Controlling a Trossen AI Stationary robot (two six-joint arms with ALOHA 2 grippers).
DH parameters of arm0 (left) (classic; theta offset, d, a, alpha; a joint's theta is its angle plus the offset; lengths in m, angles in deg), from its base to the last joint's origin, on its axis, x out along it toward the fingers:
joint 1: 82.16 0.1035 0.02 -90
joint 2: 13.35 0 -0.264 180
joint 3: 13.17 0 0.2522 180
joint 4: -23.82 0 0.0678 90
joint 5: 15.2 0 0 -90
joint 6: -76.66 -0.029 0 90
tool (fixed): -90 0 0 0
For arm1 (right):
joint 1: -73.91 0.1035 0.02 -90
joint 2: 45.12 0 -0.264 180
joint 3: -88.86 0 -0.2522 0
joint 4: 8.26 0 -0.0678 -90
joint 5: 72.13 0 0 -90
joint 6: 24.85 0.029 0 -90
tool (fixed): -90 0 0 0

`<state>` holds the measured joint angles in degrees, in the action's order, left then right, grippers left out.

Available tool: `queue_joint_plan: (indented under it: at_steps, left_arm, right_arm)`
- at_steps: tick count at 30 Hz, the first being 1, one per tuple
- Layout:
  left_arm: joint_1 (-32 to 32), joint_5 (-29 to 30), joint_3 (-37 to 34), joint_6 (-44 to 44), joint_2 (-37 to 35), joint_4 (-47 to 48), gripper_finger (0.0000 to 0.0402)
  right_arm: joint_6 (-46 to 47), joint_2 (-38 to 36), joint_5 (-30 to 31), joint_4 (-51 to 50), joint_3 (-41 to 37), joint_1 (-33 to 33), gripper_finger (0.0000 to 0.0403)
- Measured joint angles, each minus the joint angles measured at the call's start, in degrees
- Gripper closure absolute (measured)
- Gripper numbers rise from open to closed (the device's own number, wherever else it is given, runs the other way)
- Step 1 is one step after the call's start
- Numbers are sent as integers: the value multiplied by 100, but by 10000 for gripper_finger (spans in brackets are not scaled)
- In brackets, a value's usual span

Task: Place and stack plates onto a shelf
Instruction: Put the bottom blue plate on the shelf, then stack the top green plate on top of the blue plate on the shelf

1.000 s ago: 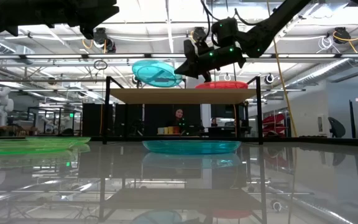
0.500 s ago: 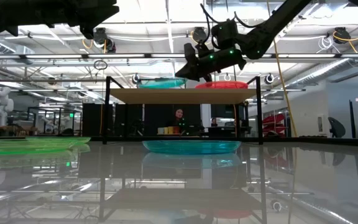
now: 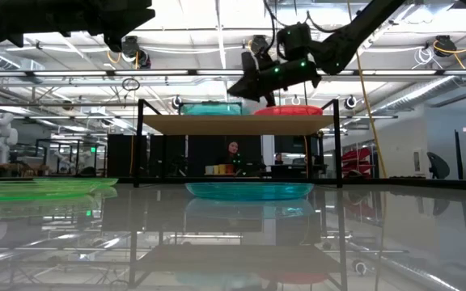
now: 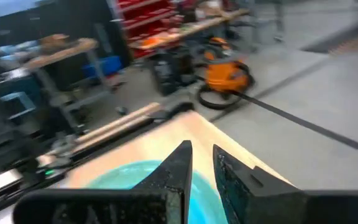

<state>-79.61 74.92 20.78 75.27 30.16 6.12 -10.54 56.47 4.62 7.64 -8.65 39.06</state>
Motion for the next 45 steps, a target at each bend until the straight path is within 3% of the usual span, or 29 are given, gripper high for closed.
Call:
queue_joint_plan:
  at_steps: [3, 6, 11, 15, 22, 35, 39, 45]
  left_arm:
    - [-2, 0, 0, 5, 0, 10, 268]
    - [0, 0, 0, 4, 0, 13, 268]
    - [-2, 10, 0, -22, 0, -2, 268]
    - [0, 38, 0, -22, 0, -22, 268]
    - [-2, 125, 0, 111, -2, -149, 268]
    - [-2, 140, 0, 90, -2, -81, 268]
    - [-16, 158, 0, 452, -2, 70, 268]
    - [-369, 1146, 342, 434, 2, 1147, 268]
  right_arm:
    - [-374, -229, -804, -76, 0, 36, 350]
    - [-1275, -575, -1369, -862, 0, 248, 353]
    - [-3153, -1075, -376, -2765, 0, 972, 355]
    - [-3971, -1142, 322, -3683, 0, 1485, 355]
    - [-4090, -833, 750, -3690, -7, 1708, 356]
    - [-3890, -631, 746, -3266, -4, 1534, 356]
    - [-3715, -756, 620, -3358, -4, 1679, 356]
    - [-3697, -1160, 576, -3622, -7, 2210, 356]
